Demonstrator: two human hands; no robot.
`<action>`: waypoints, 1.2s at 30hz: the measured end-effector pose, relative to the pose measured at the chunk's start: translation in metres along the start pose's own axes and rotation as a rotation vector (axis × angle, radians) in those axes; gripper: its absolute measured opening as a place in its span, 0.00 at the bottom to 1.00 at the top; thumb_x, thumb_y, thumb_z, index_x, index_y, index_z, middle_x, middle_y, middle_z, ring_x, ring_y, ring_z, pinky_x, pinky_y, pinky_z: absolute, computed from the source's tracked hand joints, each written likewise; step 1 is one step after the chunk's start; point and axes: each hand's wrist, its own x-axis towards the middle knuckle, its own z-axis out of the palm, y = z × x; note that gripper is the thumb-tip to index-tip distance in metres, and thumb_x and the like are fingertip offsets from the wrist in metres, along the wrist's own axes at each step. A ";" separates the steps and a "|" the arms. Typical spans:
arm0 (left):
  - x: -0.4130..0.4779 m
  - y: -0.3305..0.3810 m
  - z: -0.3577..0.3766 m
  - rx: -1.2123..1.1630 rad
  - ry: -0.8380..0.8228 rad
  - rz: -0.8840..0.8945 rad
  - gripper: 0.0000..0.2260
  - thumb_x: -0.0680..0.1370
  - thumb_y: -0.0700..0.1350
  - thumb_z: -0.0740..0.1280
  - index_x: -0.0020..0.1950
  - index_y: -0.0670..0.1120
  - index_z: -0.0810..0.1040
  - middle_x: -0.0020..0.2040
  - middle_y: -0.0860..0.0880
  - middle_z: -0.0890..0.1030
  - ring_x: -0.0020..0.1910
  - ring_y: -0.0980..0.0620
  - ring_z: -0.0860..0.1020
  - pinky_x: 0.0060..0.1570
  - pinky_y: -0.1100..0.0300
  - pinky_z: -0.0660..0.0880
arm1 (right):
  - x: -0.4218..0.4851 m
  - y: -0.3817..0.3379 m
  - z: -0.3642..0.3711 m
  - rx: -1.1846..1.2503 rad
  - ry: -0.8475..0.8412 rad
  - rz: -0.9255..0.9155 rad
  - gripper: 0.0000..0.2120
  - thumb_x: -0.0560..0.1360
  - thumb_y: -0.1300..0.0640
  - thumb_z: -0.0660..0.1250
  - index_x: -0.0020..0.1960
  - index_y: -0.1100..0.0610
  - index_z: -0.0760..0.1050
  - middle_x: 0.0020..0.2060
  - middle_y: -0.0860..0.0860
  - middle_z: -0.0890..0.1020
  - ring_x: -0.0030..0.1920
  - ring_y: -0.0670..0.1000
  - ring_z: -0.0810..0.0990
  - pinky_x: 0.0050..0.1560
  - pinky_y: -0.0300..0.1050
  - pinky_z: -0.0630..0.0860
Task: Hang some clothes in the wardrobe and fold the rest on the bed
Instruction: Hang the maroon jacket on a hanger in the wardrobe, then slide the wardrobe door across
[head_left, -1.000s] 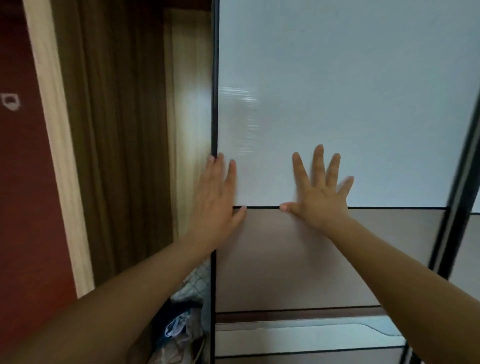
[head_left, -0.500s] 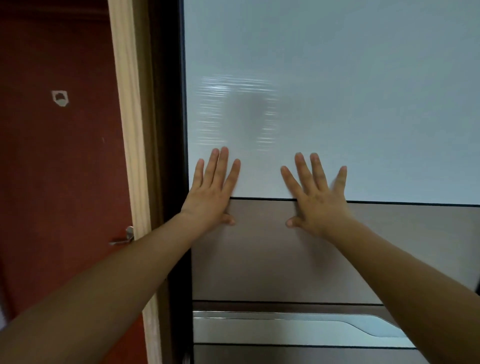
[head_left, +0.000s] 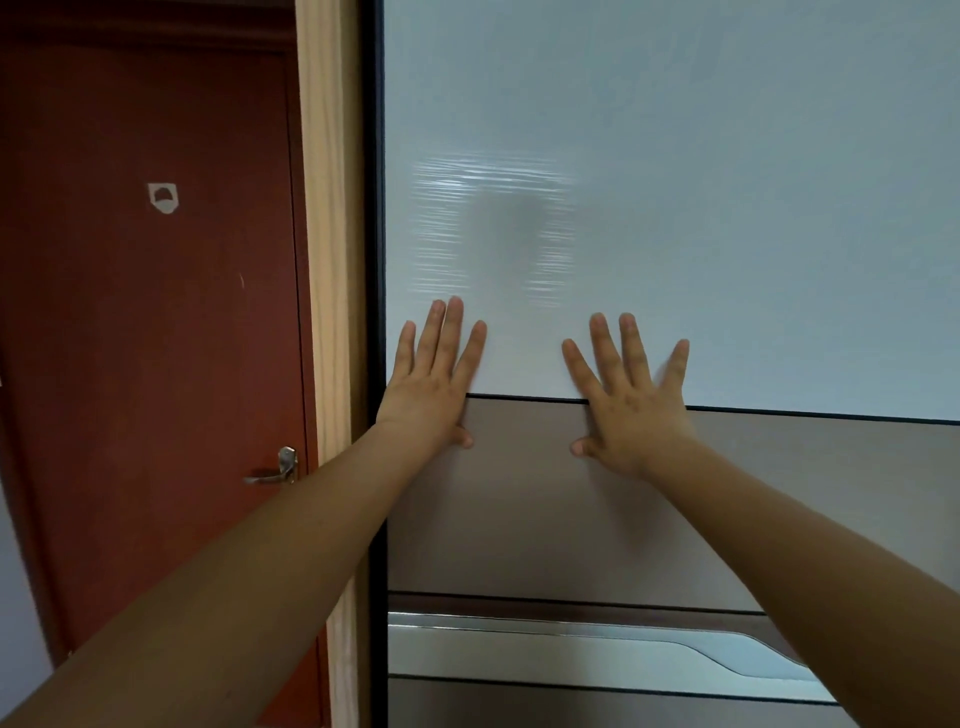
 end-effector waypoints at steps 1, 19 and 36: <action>0.000 0.002 -0.001 0.002 -0.004 -0.009 0.64 0.69 0.66 0.74 0.76 0.43 0.24 0.74 0.35 0.23 0.74 0.35 0.24 0.76 0.36 0.38 | -0.002 0.001 -0.002 0.005 -0.021 -0.005 0.64 0.66 0.24 0.66 0.79 0.50 0.26 0.78 0.59 0.29 0.77 0.66 0.28 0.67 0.84 0.46; -0.020 0.320 -0.061 -0.556 -0.445 0.412 0.22 0.79 0.55 0.67 0.71 0.50 0.73 0.67 0.47 0.77 0.65 0.46 0.75 0.64 0.51 0.73 | -0.283 0.224 -0.009 0.679 -0.789 0.295 0.19 0.80 0.43 0.65 0.66 0.52 0.76 0.60 0.52 0.80 0.58 0.54 0.77 0.53 0.42 0.69; -0.001 0.781 -0.131 -0.697 -0.525 0.783 0.20 0.78 0.56 0.67 0.67 0.50 0.74 0.63 0.47 0.76 0.58 0.47 0.76 0.57 0.54 0.73 | -0.600 0.541 0.034 0.575 -0.888 0.847 0.21 0.79 0.38 0.64 0.67 0.48 0.74 0.58 0.48 0.80 0.52 0.48 0.75 0.57 0.44 0.71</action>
